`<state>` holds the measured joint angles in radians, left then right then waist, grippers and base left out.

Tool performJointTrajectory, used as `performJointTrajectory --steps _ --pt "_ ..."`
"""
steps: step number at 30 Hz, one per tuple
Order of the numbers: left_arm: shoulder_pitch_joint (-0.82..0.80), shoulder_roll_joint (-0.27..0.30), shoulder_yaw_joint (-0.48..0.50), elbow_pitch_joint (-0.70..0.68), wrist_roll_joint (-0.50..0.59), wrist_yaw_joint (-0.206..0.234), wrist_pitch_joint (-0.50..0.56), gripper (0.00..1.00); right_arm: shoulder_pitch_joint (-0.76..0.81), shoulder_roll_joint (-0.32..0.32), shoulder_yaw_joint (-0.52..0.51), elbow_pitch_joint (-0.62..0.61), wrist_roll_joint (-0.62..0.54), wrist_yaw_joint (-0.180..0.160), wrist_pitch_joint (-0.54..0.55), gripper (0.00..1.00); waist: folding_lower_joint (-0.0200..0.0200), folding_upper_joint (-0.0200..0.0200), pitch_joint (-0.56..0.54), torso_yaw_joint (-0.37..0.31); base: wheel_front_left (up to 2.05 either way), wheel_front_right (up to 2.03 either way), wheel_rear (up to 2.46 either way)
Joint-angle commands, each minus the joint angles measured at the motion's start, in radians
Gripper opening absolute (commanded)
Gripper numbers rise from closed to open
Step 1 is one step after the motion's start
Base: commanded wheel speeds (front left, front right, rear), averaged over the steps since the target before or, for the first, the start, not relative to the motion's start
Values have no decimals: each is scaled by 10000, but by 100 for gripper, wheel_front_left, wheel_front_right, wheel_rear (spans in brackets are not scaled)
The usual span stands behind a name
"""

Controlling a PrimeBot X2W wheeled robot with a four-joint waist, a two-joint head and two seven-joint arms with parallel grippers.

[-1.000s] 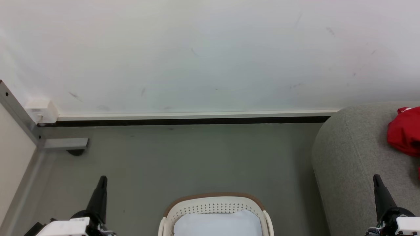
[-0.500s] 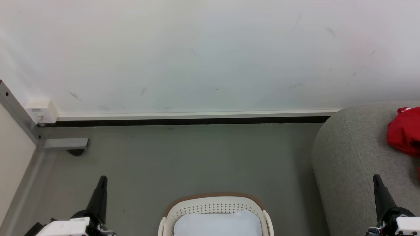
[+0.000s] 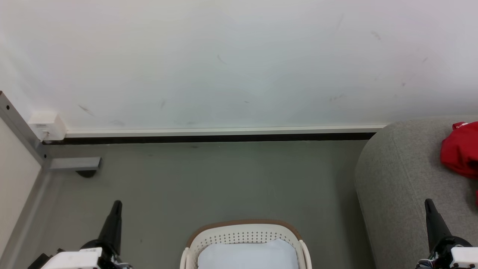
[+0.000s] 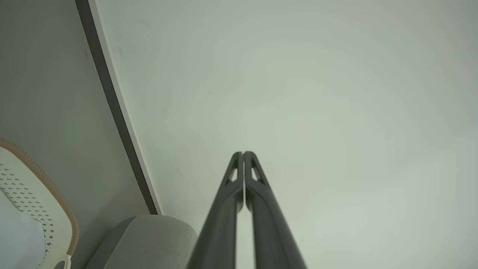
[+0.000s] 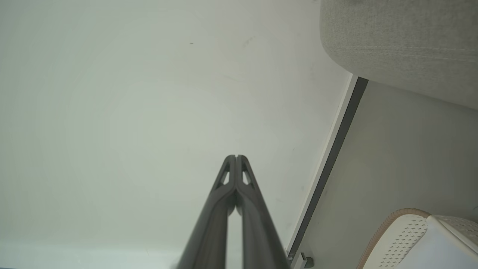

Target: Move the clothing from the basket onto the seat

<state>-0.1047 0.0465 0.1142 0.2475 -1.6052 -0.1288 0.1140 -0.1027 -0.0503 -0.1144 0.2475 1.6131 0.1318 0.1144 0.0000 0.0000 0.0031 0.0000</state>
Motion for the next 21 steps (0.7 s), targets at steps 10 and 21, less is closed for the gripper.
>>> performJointTrajectory --steps 10,21 --pt "-82 70 13 -39 -143 -49 37 0 -99 10 -46 -59 -16 -21 40 0 0 0 0 0 0 0 0" --pt "-82 70 13 -40 -143 -49 37 0 -99 9 -47 -59 -17 -21 39 0 0 0 0 0 0 0 0"
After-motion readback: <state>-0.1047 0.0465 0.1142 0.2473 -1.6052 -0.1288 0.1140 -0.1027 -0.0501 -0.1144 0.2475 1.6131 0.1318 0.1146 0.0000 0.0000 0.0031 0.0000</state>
